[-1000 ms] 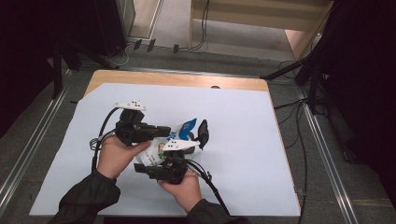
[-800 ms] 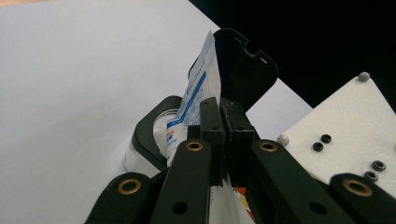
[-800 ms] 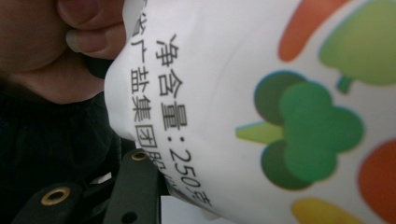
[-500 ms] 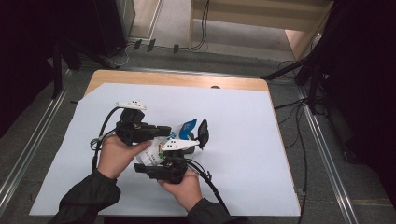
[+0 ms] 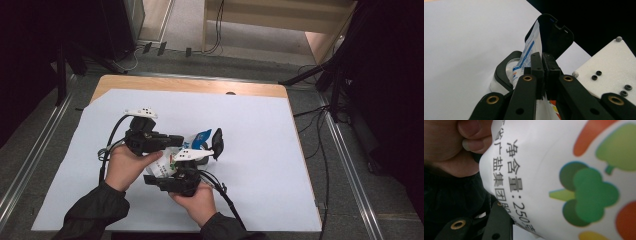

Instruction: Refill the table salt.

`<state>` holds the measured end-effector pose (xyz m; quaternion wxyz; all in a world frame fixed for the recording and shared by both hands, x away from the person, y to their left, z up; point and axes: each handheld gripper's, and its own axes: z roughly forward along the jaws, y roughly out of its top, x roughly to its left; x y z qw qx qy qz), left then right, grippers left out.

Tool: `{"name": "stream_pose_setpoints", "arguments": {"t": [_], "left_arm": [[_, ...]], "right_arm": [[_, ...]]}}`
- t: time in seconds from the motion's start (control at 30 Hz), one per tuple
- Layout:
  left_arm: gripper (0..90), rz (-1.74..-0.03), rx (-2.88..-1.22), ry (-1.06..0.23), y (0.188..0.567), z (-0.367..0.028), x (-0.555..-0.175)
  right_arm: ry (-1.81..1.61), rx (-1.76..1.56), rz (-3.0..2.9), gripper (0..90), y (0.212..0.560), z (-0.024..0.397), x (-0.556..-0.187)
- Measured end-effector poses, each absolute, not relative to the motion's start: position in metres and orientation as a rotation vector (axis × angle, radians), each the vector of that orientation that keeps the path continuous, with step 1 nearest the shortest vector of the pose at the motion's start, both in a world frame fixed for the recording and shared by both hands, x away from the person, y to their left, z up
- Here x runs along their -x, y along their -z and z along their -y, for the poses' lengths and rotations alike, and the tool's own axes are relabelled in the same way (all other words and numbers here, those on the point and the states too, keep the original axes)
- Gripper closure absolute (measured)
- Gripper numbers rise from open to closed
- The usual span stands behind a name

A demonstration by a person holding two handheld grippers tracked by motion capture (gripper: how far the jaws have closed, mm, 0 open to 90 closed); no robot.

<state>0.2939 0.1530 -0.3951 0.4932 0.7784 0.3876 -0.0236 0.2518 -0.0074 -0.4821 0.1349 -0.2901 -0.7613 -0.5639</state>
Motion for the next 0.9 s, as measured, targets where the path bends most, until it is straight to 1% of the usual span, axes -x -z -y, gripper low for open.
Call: {"name": "stream_pose_setpoints", "arguments": {"t": [0.9], "left_arm": [[88.9, -0.938, -1.889, 0.055, 0.3961, -0.153, -0.2948]], "right_arm": [[1.63, 0.844, 2.212, 63.9, 0.4819, 0.0076, -0.252]]}}
